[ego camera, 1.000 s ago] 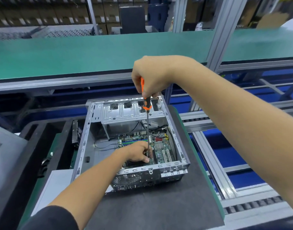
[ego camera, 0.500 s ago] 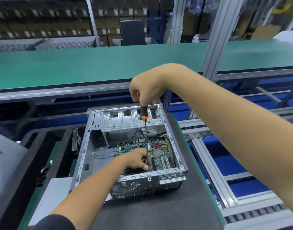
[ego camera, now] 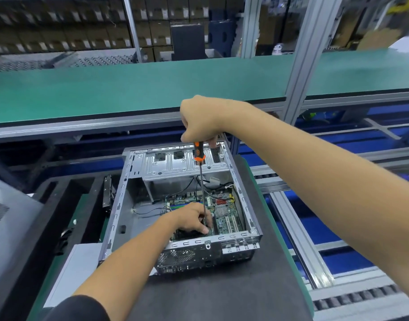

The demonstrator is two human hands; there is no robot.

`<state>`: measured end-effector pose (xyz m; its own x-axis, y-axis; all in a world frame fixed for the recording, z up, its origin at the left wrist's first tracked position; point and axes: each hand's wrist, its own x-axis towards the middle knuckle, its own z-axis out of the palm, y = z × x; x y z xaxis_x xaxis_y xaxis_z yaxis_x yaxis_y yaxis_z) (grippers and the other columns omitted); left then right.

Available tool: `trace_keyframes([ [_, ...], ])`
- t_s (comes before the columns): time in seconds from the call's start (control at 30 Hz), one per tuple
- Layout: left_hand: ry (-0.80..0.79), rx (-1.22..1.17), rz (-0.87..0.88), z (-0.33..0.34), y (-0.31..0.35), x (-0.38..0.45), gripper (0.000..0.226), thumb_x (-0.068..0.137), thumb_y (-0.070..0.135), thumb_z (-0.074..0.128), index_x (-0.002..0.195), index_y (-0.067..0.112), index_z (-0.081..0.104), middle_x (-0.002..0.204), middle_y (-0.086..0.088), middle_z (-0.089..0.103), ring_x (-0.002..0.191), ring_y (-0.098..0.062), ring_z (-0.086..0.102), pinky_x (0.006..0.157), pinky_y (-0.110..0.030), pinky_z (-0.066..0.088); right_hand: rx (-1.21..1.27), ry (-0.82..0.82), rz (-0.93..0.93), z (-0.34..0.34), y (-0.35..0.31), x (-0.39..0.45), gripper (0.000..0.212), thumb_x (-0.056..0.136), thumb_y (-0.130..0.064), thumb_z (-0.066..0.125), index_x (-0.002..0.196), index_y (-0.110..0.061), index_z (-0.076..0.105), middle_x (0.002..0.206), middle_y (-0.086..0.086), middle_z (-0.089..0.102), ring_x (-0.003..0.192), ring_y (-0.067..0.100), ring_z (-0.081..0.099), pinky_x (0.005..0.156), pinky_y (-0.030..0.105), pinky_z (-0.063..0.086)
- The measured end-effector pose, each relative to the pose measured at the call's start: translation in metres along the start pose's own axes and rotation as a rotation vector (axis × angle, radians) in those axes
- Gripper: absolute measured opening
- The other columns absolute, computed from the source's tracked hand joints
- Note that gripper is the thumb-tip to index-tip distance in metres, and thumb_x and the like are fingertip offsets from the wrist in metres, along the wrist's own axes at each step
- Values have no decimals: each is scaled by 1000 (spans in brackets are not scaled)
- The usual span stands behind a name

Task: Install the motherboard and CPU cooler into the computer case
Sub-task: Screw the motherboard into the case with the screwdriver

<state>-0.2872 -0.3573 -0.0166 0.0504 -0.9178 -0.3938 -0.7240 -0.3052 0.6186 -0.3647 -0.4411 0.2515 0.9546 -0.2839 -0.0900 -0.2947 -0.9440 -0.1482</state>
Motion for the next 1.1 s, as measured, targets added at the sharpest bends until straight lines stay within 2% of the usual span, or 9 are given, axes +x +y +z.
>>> trace_keyframes([
  [0.07,41,-46,-16,1,-1,-1,11,84,21,71,94,14,70,88,5,57,87,-12,55,82,-28,46,70,4,-10,1,6,-2,14,82,-16,61,79,-3,58,64,10,69,47,16,68,50,23,49],
  [0.17,94,-40,-69,2,1,-4,16,88,27,66,95,14,73,93,13,58,91,-9,56,87,-24,42,209,44,-20,-1,19,-4,33,79,-23,73,99,0,60,80,11,74,50,13,69,54,26,52],
  [0.27,174,22,-103,-2,8,-4,26,91,35,60,94,11,71,101,2,63,95,-21,60,87,-33,48,330,170,-40,-6,27,-2,34,80,-32,76,83,-6,53,73,8,71,50,12,69,46,20,50],
  [0.37,288,-19,-34,-9,23,-4,26,94,32,56,87,10,69,96,-6,69,82,-22,63,81,-40,52,440,368,-63,-15,30,5,41,83,-38,72,76,-12,41,61,4,56,44,10,58,42,15,42],
  [0.47,377,-126,46,-14,47,-4,23,95,22,56,79,12,68,82,7,67,65,0,58,67,-28,48,435,487,-57,-19,34,10,39,89,-41,64,75,-15,38,65,0,45,49,9,44,49,17,39],
  [0.53,440,-173,87,-15,64,-1,25,95,18,54,79,6,69,80,9,64,62,2,52,62,-20,45,479,452,-50,-19,41,12,33,94,-38,58,80,-15,39,68,-1,49,40,4,47,43,15,39],
  [0.67,469,-272,175,-12,98,7,30,97,20,49,76,5,65,73,8,64,62,-7,58,60,-23,49,466,443,-20,-18,57,12,22,101,-28,46,90,-9,45,81,6,57,46,9,55,38,16,42],
  [0.83,438,-436,281,-7,127,15,33,98,19,48,71,11,65,72,0,65,64,-6,62,64,-20,50,513,505,90,-20,83,13,21,103,-28,38,96,-9,43,84,5,53,74,22,54,62,36,48],
  [1.1,393,-456,311,-2,140,33,37,96,29,53,71,6,68,77,-21,67,72,-33,64,72,-44,54,502,515,174,0,116,18,23,104,-31,34,97,-10,41,75,-2,43,60,11,39,51,27,30],
])
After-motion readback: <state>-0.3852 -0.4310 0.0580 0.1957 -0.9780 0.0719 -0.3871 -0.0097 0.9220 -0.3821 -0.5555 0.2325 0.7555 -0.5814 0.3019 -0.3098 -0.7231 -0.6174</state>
